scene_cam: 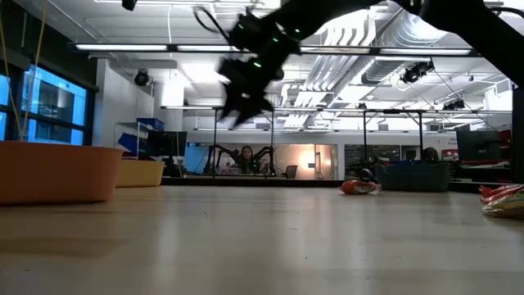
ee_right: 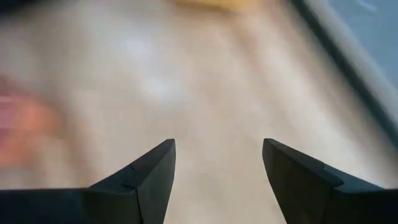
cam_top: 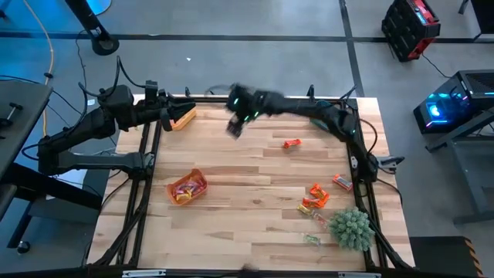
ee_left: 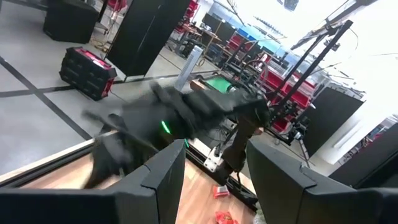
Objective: Sort candy
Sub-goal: Put the pink candy into the orange bin
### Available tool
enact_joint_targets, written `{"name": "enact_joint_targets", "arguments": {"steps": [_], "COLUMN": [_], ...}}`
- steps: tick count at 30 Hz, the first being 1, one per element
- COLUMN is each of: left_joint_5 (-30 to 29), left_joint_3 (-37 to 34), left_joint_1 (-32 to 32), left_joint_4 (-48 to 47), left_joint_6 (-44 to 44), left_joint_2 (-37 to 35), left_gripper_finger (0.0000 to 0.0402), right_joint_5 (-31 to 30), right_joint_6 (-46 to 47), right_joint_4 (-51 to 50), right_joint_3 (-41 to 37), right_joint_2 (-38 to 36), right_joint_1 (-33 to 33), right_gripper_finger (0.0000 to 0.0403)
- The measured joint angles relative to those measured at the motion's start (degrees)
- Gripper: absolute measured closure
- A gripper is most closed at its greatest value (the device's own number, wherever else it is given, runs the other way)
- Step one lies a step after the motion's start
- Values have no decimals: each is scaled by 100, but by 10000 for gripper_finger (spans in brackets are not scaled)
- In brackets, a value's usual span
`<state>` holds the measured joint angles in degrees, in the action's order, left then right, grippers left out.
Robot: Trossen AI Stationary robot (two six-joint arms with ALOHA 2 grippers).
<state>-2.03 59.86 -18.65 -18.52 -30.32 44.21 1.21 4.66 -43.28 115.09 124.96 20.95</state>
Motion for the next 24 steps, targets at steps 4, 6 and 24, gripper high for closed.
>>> {"name": "enact_joint_targets", "arguments": {"steps": [4,6,24], "left_joint_5": [-4,-4,-540], "left_joint_3": [0,0,0], "left_joint_1": [-2,0,-9], "left_joint_4": [-7,-5,229], "left_joint_6": [56,58,194], "left_joint_2": [2,2,11], "left_gripper_finger": [236,236,236], "right_joint_5": [-730,-1180,-782], "right_joint_6": [-187,-229,-277], "right_joint_4": [-1015,-1285,-1467], "right_joint_3": [13,-100,-2696], "right_joint_2": [-269,-283,-357], "right_joint_1": [1013,1502,2934], "right_gripper_finger": [167,167,167]}}
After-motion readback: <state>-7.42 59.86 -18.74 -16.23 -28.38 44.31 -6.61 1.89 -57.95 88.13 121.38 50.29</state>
